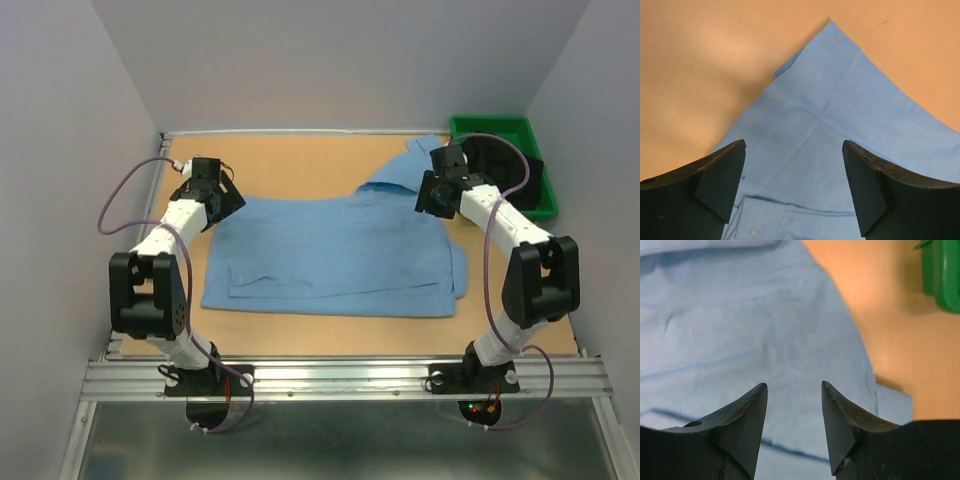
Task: Fold and stack the long sleeve shirts
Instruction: Fold the shirt
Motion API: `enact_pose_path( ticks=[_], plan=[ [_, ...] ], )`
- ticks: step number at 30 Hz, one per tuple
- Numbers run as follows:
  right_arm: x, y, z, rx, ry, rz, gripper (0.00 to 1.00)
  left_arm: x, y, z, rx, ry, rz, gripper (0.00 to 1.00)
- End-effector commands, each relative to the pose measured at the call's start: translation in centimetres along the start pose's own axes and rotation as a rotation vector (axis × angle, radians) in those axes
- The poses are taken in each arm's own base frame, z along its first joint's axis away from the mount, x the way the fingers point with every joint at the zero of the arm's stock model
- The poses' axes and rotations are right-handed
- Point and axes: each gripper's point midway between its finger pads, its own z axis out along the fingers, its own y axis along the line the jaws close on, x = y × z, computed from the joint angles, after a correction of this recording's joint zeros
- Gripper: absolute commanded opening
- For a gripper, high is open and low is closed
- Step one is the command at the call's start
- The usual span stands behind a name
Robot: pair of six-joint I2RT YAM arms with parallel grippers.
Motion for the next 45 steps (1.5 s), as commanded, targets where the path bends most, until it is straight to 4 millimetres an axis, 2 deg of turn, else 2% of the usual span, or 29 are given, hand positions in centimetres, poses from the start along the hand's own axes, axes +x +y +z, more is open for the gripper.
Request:
enact_pose_path(
  ticks=[1, 5, 7, 9, 11, 16, 20, 24, 26, 27, 29, 34, 35, 36, 37, 39, 42, 44, 45],
  plan=[
    [-4.6, -1.2, 3.3, -0.013, -0.089, 0.094, 0.53, -1.6, -0.4, 2.5, -0.04, -0.025, 0.044, 0.9],
    [-6.8, -2.1, 6.2, -0.027, -0.115, 0.224, 0.55, -0.6, -0.9, 4.3, -0.04, 0.006, 0.05, 0.9],
    [-8.6, -1.6, 6.8, -0.046, -0.153, 0.273, 0.55, 0.3, -0.6, 4.8, -0.051, 0.026, 0.06, 0.9],
    [-9.2, -1.2, 7.9, -0.052, -0.163, 0.317, 0.55, 1.6, 0.2, 5.1, -0.071, 0.049, 0.064, 0.9],
    [-10.5, -0.9, 8.5, -0.06, -0.204, 0.366, 0.55, 2.3, 0.7, 5.0, -0.075, 0.054, 0.058, 0.9],
    [-12.1, -0.3, 10.8, -0.067, -0.258, 0.52, 0.54, 4.7, 2.1, 4.2, -0.074, 0.088, 0.059, 0.9],
    [-13.6, -0.8, 12.5, -0.027, -0.316, 0.611, 0.54, 4.8, 2.5, 3.1, -0.059, 0.069, 0.063, 0.9],
    [-14.0, -1.1, 14.5, 0.006, -0.326, 0.656, 0.54, 4.1, 2.7, 1.6, -0.041, 0.024, 0.067, 0.9],
    [-13.3, -1.3, 16.0, 0.029, -0.313, 0.66, 0.54, 3.4, 2.4, 0.9, -0.02, -0.009, 0.06, 0.9],
    [-13.9, -1.2, 16.2, 0.021, -0.321, 0.656, 0.54, 3.3, 2.5, 0.5, -0.013, -0.023, 0.057, 0.9],
    [-13.2, -1.0, 17.6, 0.024, -0.298, 0.647, 0.54, 3.3, 2.7, 0.4, -0.013, -0.037, 0.055, 0.9],
    [-12.0, -1.7, 19.1, 0.067, -0.286, 0.649, 0.5, 3.2, 2.8, 0.1, -0.005, -0.055, 0.059, 0.9],
    [-12.0, -1.7, 19.3, 0.069, -0.287, 0.644, 0.48, 3.2, 2.8, 0.0, -0.003, -0.057, 0.058, 0.9],
    [-11.9, -1.8, 19.5, 0.073, -0.284, 0.637, 0.37, 3.4, 2.9, 0.1, -0.006, -0.056, 0.06, 0.9],
    [-12.1, -1.9, 19.5, 0.077, -0.288, 0.611, 0.3, 3.4, 2.9, 0.1, -0.004, -0.058, 0.061, 0.9],
    [-13.4, -1.7, 18.8, 0.07, -0.317, 0.57, 0.14, 3.4, 3.1, 0.1, -0.011, -0.062, 0.062, 0.9],
    [-16.7, -1.4, 16.5, 0.059, -0.387, 0.443, 0.03, 3.5, 3.4, 0.2, -0.02, -0.072, 0.067, 0.9],
    [-18.7, -0.2, 14.5, 0.047, -0.435, 0.316, 0.03, 3.6, 3.6, 0.3, -0.024, -0.071, 0.068, 0.9],
    [-20.8, 0.9, 13.0, 0.032, -0.486, 0.27, 0.02, 3.6, 3.6, 0.3, -0.023, -0.072, 0.069, 0.9]
  ],
)
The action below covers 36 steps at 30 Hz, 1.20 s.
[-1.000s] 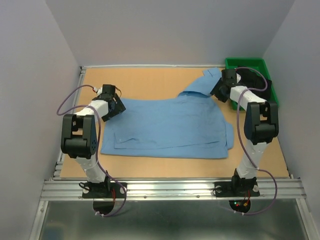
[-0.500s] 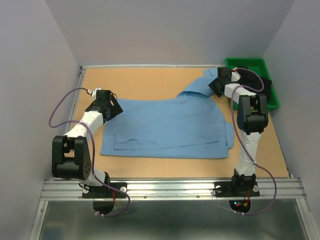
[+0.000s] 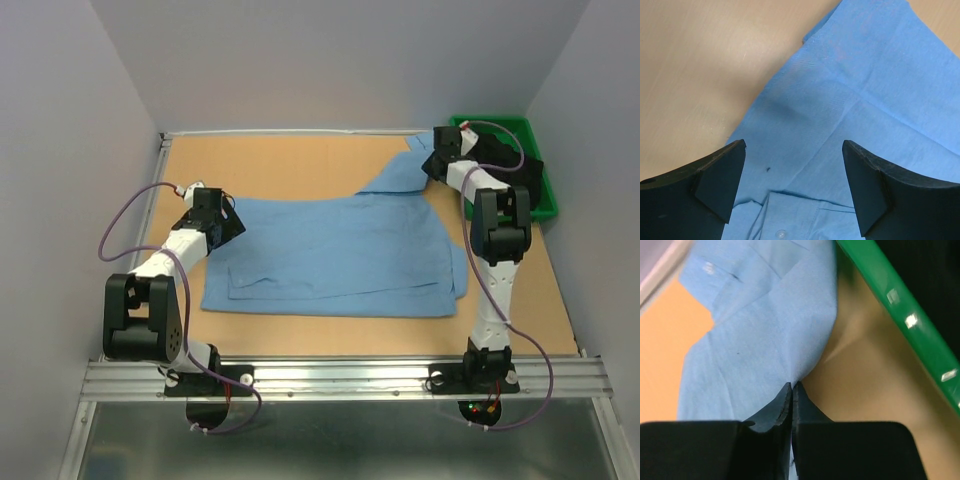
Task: Fold and stack the long sleeve shirts
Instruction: Fold the shirt
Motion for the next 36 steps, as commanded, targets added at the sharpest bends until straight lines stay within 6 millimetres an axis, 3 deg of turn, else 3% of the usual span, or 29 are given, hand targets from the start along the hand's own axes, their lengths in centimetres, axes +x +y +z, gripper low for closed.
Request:
enact_pose_path(
  ticks=[1, 2, 3, 5, 6, 7, 8, 9, 10, 11, 12, 14, 18, 20, 24, 26, 27, 28, 29, 30, 31, 32, 34, 35, 36],
  plan=[
    [-7.5, 7.8, -4.4, -0.132, -0.224, -0.293, 0.02, -1.1, 0.1, -0.6, 0.003, -0.062, 0.007, 0.9],
    [-7.2, 9.0, -4.8, -0.141, -0.241, -0.357, 0.02, -1.2, 0.1, -0.5, 0.004, -0.063, 0.008, 0.9],
    [-7.4, 12.1, -6.4, -0.181, -0.289, -0.469, 0.02, -1.0, 0.1, -0.4, 0.002, -0.057, 0.011, 0.9],
    [-6.1, 15.3, -7.6, -0.225, -0.319, -0.596, 0.02, -1.0, 0.0, -0.3, 0.002, -0.055, 0.013, 0.9],
    [-4.5, 16.0, -7.0, -0.222, -0.32, -0.726, 0.04, -1.1, 0.0, -0.3, 0.002, -0.055, 0.015, 0.9],
    [-2.6, 18.7, -8.4, -0.267, -0.337, -0.796, 0.05, -1.0, 0.0, -0.3, 0.003, -0.053, 0.015, 0.9],
    [-1.1, 19.6, -8.6, -0.28, -0.338, -0.858, 0.1, -0.9, 0.0, -0.2, 0.002, -0.052, 0.016, 0.9],
    [1.0, 20.1, -8.2, -0.283, -0.325, -0.923, 0.25, -1.0, 0.0, -0.3, 0.006, -0.053, 0.015, 0.9],
    [3.2, 21.4, -9.2, -0.311, -0.329, -1.012, 0.29, -0.9, 0.0, -0.3, 0.006, -0.049, 0.016, 0.9],
    [4.7, 21.6, -9.2, -0.319, -0.318, -1.053, 0.32, -0.8, 0.0, -0.3, 0.008, -0.046, 0.018, 0.9],
    [6.0, 22.0, -9.5, -0.337, -0.308, -1.082, 0.43, -0.9, -0.1, -0.3, 0.011, -0.048, 0.016, 0.9],
    [9.2, 23.1, -10.8, -0.436, -0.266, -1.133, 0.5, -0.7, -0.2, -0.3, 0.015, -0.044, 0.016, 0.9],
    [10.0, 24.2, -13.8, -0.571, -0.224, -1.09, 0.69, -0.6, -0.4, -0.3, 0.026, -0.039, 0.012, 0.9],
    [8.6, 24.7, -15.5, -0.593, -0.242, -1.057, 0.69, -0.5, -0.5, -0.4, 0.034, -0.034, 0.01, 0.9],
    [6.2, 23.8, -16.9, -0.555, -0.266, -1.029, 0.71, -0.8, -1.0, -0.6, 0.05, -0.031, -0.001, 0.9],
    [5.4, 21.9, -16.3, -0.518, -0.23, -0.986, 0.7, -0.9, -1.2, -0.7, 0.056, -0.022, -0.007, 0.9],
    [4.0, 21.4, -17.0, -0.509, -0.238, -0.952, 0.68, -0.9, -1.3, -0.7, 0.058, -0.019, -0.008, 0.9],
    [2.6, 19.9, -16.3, -0.477, -0.222, -0.898, 0.67, -1.2, -1.5, -0.8, 0.059, -0.018, -0.013, 0.9],
    [3.1, 18.0, -15.5, -0.452, -0.174, -0.888, 0.66, -1.0, -1.5, -0.8, 0.056, -0.003, -0.012, 0.9],
    [1.8, 17.2, -16.0, -0.444, -0.172, -0.853, 0.63, -1.1, -1.6, -0.9, 0.056, -0.001, -0.023, 0.9],
    [0.3, 15.2, -15.0, -0.408, -0.148, -0.789, 0.61, -1.5, -2.0, -0.9, 0.061, -0.004, -0.029, 0.9],
    [1.1, 13.4, -14.4, -0.404, -0.081, -0.767, 0.6, -1.5, -2.0, -1.0, 0.062, 0.0, -0.032, 0.9],
    [0.4, 9.9, -13.5, -0.366, -0.016, -0.696, 0.56, -2.0, -2.3, -0.7, 0.055, -0.004, -0.056, 0.9],
    [-0.4, 9.5, -13.6, -0.361, -0.023, -0.681, 0.54, -2.2, -2.4, -0.5, 0.052, -0.002, -0.064, 0.9],
    [0.1, 8.0, -13.1, -0.337, 0.005, -0.677, 0.53, -2.4, -2.5, -0.2, 0.04, -0.003, -0.07, 0.9]
  ],
)
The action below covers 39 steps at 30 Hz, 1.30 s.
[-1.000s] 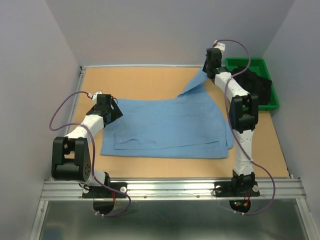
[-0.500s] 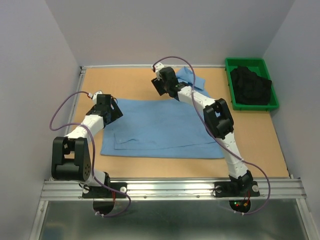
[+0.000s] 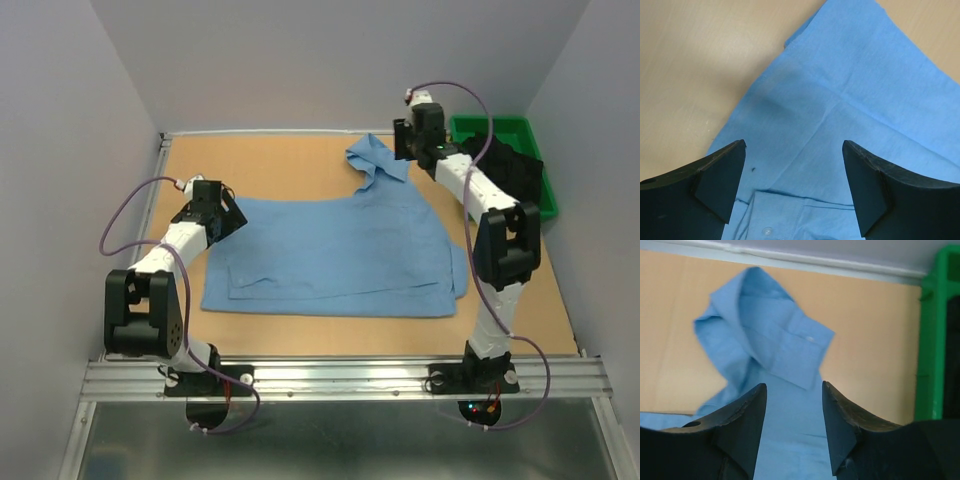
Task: Fold and stack the long sleeve shirts
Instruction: Fold the shirt
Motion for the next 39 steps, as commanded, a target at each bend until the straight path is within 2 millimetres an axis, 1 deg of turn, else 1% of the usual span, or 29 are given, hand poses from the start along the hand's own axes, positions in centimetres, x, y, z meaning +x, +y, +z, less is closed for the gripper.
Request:
enact_pose_path(
  ticks=[1, 2, 3, 4, 6, 7, 9, 10, 13, 14, 15, 16, 19, 22, 28, 30, 35, 39],
  plan=[
    [4.6, -3.7, -0.7, 0.023, 0.128, 0.135, 0.52, -2.2, -1.5, 0.7, -0.01, -0.021, -0.051, 0.9],
    [5.7, -4.0, -0.7, 0.02, 0.154, 0.14, 0.52, -2.6, -1.5, 1.0, -0.029, -0.025, -0.056, 0.9],
    [6.2, -4.4, -0.7, 0.027, 0.167, 0.15, 0.52, -2.9, -1.5, 1.3, -0.045, -0.026, -0.063, 0.9],
    [6.8, -5.3, -0.6, 0.048, 0.18, 0.176, 0.52, -3.5, -1.9, 2.0, -0.058, -0.023, -0.076, 0.9],
    [8.1, -5.6, -0.3, 0.046, 0.21, 0.204, 0.52, -4.1, -2.1, 2.6, -0.079, -0.018, -0.076, 0.9],
    [8.8, -5.4, -0.2, 0.04, 0.226, 0.213, 0.52, -4.6, -2.3, 3.4, -0.094, -0.015, -0.073, 0.89],
    [9.9, -5.3, 0.4, 0.038, 0.25, 0.214, 0.52, -5.6, -2.5, 4.1, -0.118, -0.031, -0.071, 0.88],
    [10.1, -5.2, 0.5, 0.034, 0.254, 0.22, 0.52, -6.2, -3.0, 4.9, -0.123, -0.034, -0.065, 0.86],
    [10.7, -4.8, 0.8, 0.02, 0.269, 0.234, 0.52, -7.5, -3.4, 6.1, -0.141, -0.048, -0.04, 0.83],
    [10.8, -4.6, 1.0, 0.017, 0.272, 0.239, 0.52, -7.9, -3.6, 7.0, -0.148, -0.052, -0.021, 0.82],
    [10.9, -4.7, 1.1, 0.017, 0.275, 0.243, 0.52, -8.0, -3.8, 7.4, -0.147, -0.051, -0.002, 0.81],
    [11.0, -4.7, 1.2, 0.019, 0.277, 0.244, 0.52, -8.3, -4.2, 8.4, -0.143, -0.05, 0.012, 0.8],
    [11.2, -4.6, 1.2, 0.016, 0.281, 0.241, 0.52, -8.6, -4.6, 9.5, -0.136, -0.042, 0.059, 0.79],
    [11.4, -4.6, 1.2, 0.019, 0.286, 0.235, 0.52, -8.7, -4.8, 11.0, -0.149, -0.028, 0.07, 0.79],
    [11.9, -4.8, 1.2, 0.028, 0.294, 0.232, 0.52, -7.9, -4.4, 12.8, -0.191, 0.013, 0.086, 0.74],
    [12.1, -4.8, 1.1, 0.03, 0.299, 0.235, 0.52, -7.6, -4.4, 13.0, -0.194, 0.022, 0.081, 0.71],
    [12.4, -5.0, 1.1, 0.039, 0.303, 0.242, 0.52, -5.6, -3.8, 13.0, -0.201, 0.075, 0.084, 0.66],
    [12.4, -4.7, 1.2, 0.035, 0.305, 0.245, 0.52, -4.9, -3.4, 12.7, -0.211, 0.097, 0.086, 0.6]
  ],
)
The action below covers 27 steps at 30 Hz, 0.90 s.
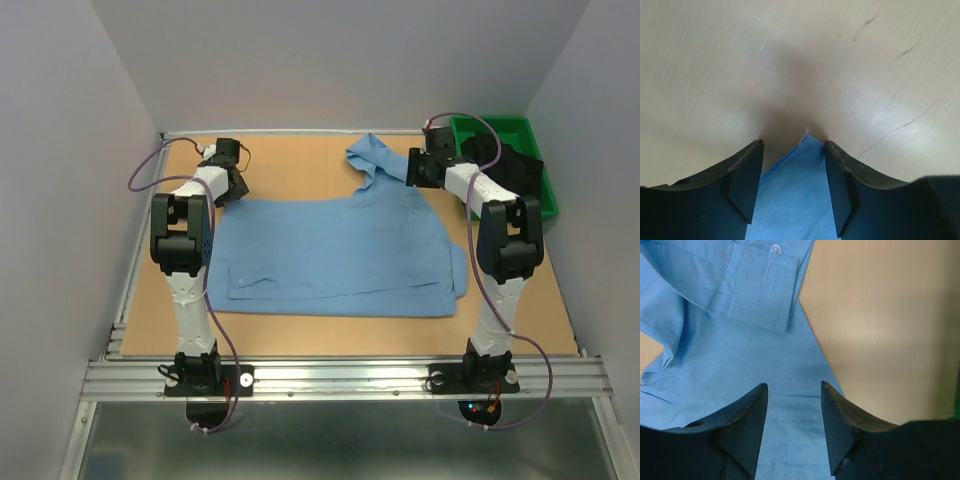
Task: Fold and stack the long sleeve shirts
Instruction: Fold the shirt
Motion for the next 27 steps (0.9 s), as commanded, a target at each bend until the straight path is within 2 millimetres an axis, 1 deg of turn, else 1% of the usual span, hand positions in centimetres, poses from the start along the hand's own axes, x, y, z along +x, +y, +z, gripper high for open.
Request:
enact_pose_path(
  ticks=[1, 2, 5, 7, 8, 10, 12, 13, 14, 16, 17, 18, 22, 27],
  plan=[
    [0.7, 0.2, 0.4, -0.001, 0.009, 0.013, 0.52, 1.9, 1.2, -0.2, -0.04, 0.064, 0.016, 0.59],
    [0.8, 0.1, 0.5, 0.002, 0.01, 0.015, 0.52, 1.8, 1.2, -0.2, -0.042, 0.064, 0.018, 0.54],
    [0.9, 0.1, 0.6, 0.003, 0.013, 0.011, 0.52, 1.8, 1.1, 0.0, -0.045, 0.07, 0.03, 0.48],
    [0.4, 0.1, 0.6, 0.002, 0.004, 0.007, 0.52, 1.6, 1.0, 0.1, -0.043, 0.065, 0.034, 0.43],
    [0.8, 0.1, 1.0, -0.002, 0.013, -0.012, 0.52, 1.4, 0.9, 0.0, -0.04, 0.062, 0.037, 0.39],
    [0.7, 0.2, 1.2, -0.013, 0.016, -0.034, 0.52, 1.1, 0.7, 0.0, -0.035, 0.055, 0.044, 0.37],
    [1.0, 0.5, 1.7, -0.036, 0.025, -0.073, 0.53, 0.8, 0.6, 0.0, -0.032, 0.046, 0.057, 0.27],
    [1.0, 0.5, 1.9, -0.044, 0.028, -0.083, 0.53, 0.9, 0.7, 0.1, -0.034, 0.044, 0.059, 0.26],
    [0.8, 0.7, 2.0, -0.054, 0.024, -0.101, 0.54, 0.7, 0.6, 0.0, -0.032, 0.039, 0.063, 0.21],
    [1.1, 0.8, 2.6, -0.06, 0.034, -0.116, 0.56, 0.8, 0.6, 0.1, -0.027, 0.04, 0.069, 0.12],
    [0.8, 0.7, 2.8, -0.059, 0.029, -0.125, 0.56, 0.8, 0.6, 0.1, -0.024, 0.039, 0.071, 0.1],
    [0.9, 0.5, 3.0, -0.052, 0.031, -0.128, 0.57, 0.8, 0.5, 0.0, -0.022, 0.04, 0.072, 0.05],
    [0.9, 0.1, 3.8, -0.031, 0.033, -0.133, 0.6, 0.8, 0.6, -0.2, -0.017, 0.032, 0.077, 0.03],
    [0.7, 0.0, 4.2, -0.036, 0.032, -0.121, 0.6, 0.9, 0.8, -0.3, -0.017, 0.025, 0.083, 0.02]
  ],
)
